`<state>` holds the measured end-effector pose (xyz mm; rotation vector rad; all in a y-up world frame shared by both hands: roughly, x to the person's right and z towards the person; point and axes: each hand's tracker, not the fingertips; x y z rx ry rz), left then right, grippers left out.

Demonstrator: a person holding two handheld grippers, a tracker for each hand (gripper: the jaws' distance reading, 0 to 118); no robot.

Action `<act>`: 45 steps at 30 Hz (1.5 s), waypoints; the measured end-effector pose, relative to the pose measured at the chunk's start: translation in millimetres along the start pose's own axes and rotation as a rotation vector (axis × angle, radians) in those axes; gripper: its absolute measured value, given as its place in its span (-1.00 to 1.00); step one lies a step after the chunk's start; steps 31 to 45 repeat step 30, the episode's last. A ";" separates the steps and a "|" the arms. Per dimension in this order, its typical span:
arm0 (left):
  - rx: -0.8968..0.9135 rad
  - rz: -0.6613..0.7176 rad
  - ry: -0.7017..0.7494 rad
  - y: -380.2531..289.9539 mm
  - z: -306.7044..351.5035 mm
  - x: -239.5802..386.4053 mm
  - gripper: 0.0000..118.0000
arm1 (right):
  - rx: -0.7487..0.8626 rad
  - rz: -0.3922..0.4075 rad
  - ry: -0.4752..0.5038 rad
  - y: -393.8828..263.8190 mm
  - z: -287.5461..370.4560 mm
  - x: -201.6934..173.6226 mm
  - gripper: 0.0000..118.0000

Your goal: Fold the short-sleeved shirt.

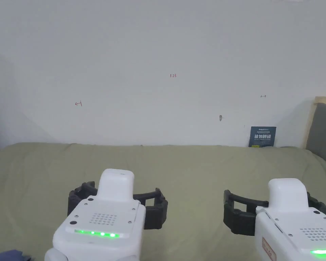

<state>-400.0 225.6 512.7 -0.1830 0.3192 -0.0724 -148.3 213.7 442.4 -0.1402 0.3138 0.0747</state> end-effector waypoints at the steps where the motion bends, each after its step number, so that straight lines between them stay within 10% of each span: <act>1: -0.014 0.004 0.001 0.8 1.2 1.4 1.00 | 0.000 0.005 0.001 0.2 -0.5 -0.9 1.00; 45: -0.135 0.309 -0.106 2.9 -13.6 -23.8 1.00 | 0.000 -0.003 0.017 -4.3 -0.8 -2.4 1.00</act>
